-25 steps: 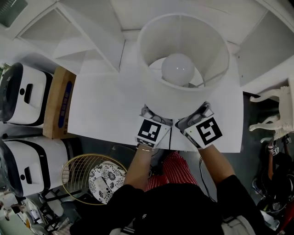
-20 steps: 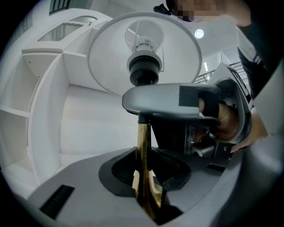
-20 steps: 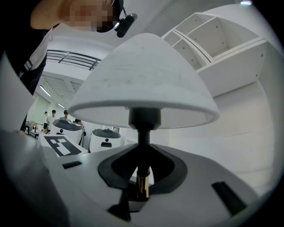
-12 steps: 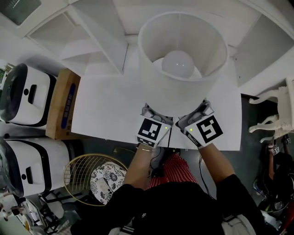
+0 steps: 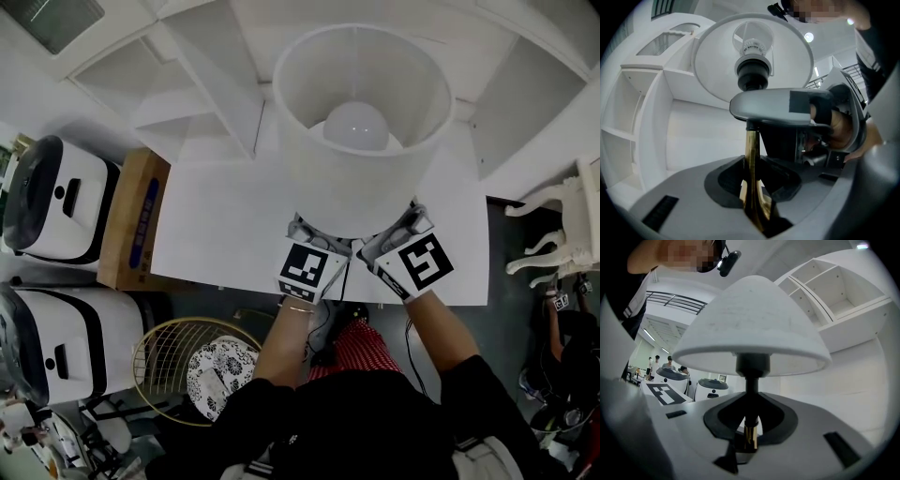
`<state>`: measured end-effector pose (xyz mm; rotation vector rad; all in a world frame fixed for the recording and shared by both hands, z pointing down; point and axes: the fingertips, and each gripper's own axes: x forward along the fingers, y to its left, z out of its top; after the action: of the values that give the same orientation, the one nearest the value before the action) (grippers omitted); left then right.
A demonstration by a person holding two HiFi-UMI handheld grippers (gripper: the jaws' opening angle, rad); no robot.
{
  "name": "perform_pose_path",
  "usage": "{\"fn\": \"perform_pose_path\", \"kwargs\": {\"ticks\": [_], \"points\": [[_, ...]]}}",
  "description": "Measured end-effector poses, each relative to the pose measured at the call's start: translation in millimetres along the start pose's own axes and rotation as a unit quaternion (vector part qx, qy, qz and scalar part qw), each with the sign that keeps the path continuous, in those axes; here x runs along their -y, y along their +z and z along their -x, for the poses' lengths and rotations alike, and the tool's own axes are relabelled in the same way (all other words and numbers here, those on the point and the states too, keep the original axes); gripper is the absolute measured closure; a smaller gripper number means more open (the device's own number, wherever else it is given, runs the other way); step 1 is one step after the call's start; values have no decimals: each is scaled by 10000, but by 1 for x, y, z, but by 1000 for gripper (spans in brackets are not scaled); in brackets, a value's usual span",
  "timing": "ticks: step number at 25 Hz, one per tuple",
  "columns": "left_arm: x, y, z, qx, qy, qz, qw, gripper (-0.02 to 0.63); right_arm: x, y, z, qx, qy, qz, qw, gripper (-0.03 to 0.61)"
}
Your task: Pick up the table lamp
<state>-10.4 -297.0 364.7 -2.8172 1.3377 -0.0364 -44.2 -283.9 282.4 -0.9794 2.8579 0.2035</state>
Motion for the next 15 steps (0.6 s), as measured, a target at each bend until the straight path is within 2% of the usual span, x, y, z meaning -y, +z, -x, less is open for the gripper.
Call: {"fn": "perform_pose_path", "kwargs": {"ticks": [15], "points": [[16, 34, 3, 57, -133, -129, 9998, 518, -2, 36, 12, 49, -106, 131, 9998, 505]]}}
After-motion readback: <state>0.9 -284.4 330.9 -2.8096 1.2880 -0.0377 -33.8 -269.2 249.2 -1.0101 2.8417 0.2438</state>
